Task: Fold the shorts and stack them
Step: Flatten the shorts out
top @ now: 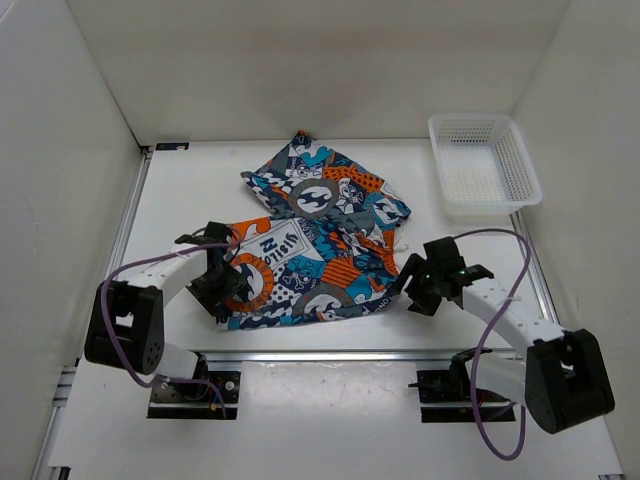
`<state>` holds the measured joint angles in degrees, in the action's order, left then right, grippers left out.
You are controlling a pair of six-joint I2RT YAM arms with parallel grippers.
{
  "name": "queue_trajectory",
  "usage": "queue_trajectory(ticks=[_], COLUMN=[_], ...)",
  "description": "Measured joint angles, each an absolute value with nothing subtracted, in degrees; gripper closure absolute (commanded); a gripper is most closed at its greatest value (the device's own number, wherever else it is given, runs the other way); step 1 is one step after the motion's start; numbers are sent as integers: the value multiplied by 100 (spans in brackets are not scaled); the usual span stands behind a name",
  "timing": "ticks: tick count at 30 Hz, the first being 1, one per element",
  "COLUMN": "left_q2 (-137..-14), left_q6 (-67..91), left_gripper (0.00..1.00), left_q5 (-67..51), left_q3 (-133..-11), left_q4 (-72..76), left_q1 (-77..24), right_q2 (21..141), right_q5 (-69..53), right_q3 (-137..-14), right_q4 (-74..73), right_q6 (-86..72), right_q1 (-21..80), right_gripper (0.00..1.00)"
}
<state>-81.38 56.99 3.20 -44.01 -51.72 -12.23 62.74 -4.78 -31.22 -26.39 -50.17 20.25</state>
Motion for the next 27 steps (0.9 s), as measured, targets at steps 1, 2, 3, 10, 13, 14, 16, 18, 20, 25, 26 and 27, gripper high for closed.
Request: queue_trajectory(ticks=[1,2,3,10,13,14,16,18,20,25,26,27], left_q2=[-8173,-8213,-8259,-8405,-8403,-8403,-8403,-8396,-8364,-8252,-8232,-8219], left_q6=[5708,5714,5725,5640,5634,5621,5590,5544,5494,5520,5544,5557], left_gripper=[28,35,57,90,90,90,90,79,71,9,9,11], left_q5=[346,377,401,513,561,565,591,626,672,709,692,672], left_q3=[-4416,-4445,-4480,-4707,-4805,-4849,-4978,-5148,-5225,-5054,-4941,-4842], left_q4=[-5148,-5137,-5124,-5039,-5050,-5054,-5116,-5164,-5210,-5262,-5238,-5245], left_q1=[-1223,-1223,-1232,-1317,-1369,-1380,-1398,-1402,-1402,-1402,-1400,-1402], right_q2=[6405,6536,6659,7297,7435,7481,7594,7710,7752,7754,7760,7762], right_q5=[-565,-646,-711,-902,-790,-757,-659,-591,-530,-458,-456,-449], right_q3=[-3103,-3089,-3087,-3256,-3516,-3649,-3966,-4320,-4565,-4593,-4563,-4532], right_q4=[-2541,-2429,-2314,-1929,-1966,-2008,-2104,-2185,-2191,-2257,-2268,-2265], right_q6=[-5041,-5065,-5070,-5063,-5061,-5050,-4991,-4908,-4847,-4764,-4764,-4766], right_q1=[2025,2025,2027,2032,2038,2038,2038,2038,2038,2038,2038,2038], right_gripper=[27,35,40,100,100,100,100,100,100,100,100,100])
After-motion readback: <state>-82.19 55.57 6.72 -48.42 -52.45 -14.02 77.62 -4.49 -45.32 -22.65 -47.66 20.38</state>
